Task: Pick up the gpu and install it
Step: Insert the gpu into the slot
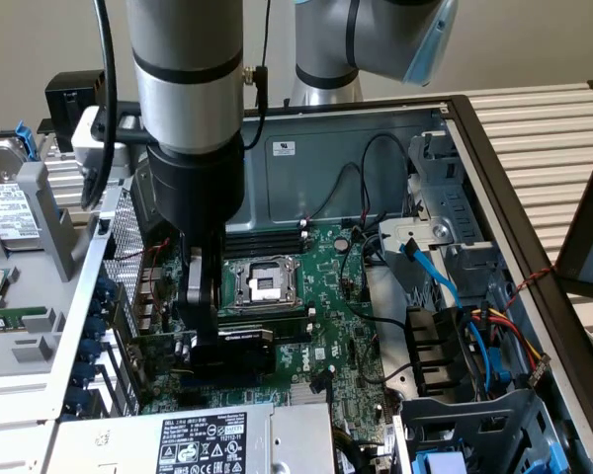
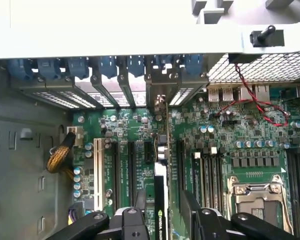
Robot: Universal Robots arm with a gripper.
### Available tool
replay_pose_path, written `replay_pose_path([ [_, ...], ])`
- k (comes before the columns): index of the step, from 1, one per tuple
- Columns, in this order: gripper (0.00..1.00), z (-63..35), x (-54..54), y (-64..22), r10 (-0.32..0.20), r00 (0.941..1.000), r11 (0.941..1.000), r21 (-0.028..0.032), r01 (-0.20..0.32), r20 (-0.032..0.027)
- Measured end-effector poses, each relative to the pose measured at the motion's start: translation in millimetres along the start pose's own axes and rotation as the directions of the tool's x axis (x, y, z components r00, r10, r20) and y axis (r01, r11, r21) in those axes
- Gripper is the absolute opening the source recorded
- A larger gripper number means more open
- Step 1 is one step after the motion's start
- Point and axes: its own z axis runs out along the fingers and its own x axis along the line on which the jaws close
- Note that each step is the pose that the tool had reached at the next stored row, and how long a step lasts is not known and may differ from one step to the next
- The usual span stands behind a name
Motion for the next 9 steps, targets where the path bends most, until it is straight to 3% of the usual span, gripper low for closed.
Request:
replay_pose_path([
  [9, 0.41, -0.1, 0.0, 0.1, 0.0, 1.0, 1.0, 0.0001, 0.0, -0.0001],
])
